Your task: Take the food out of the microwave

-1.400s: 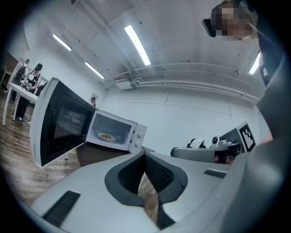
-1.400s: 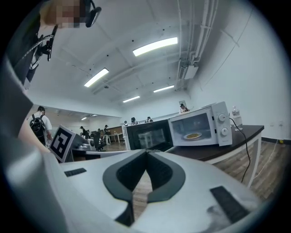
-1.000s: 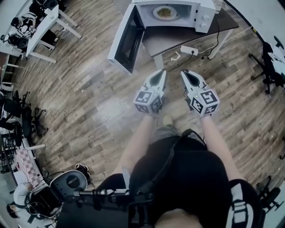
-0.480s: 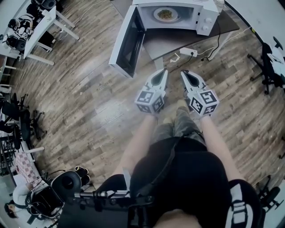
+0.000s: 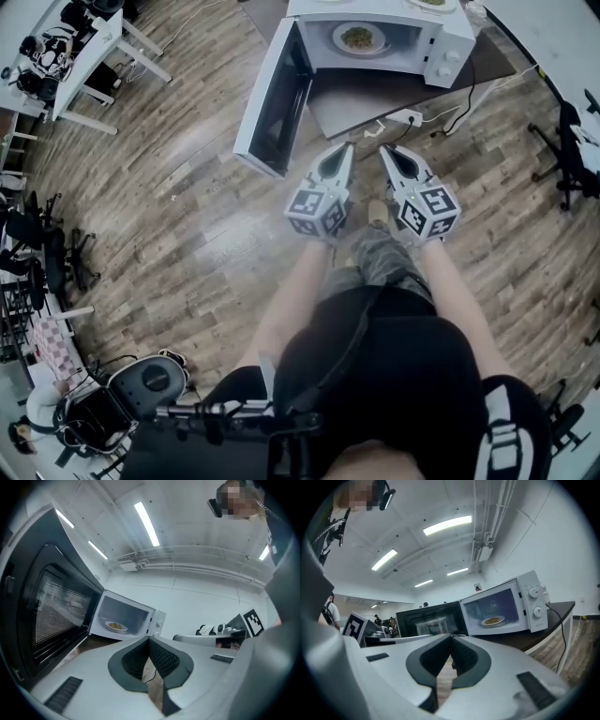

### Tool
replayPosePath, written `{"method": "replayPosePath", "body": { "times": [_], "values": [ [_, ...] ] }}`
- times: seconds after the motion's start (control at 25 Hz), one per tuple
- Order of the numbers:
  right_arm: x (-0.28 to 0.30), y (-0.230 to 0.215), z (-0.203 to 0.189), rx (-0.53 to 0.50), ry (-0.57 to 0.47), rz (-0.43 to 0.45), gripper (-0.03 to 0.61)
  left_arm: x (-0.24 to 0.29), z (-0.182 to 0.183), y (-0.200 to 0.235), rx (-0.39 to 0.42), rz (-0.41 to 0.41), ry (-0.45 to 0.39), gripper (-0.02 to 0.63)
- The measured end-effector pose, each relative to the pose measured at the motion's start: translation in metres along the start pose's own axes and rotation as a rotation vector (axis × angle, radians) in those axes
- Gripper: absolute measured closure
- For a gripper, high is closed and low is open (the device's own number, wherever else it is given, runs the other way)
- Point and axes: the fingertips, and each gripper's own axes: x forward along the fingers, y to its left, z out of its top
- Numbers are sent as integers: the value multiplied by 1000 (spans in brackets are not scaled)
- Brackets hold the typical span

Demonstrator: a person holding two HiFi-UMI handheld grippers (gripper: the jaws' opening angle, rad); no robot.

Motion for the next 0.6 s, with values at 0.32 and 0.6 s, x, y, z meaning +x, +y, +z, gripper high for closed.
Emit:
{"method": "replayPosePath", "body": {
  "times": [0.32, 0.6],
  "values": [
    [32, -29, 9, -1, 15, 17, 580, 42, 8, 18, -7, -4, -4, 612],
    [66, -56, 18, -14, 30, 38, 580, 79, 13, 39, -12, 4, 1, 612]
  ]
}}
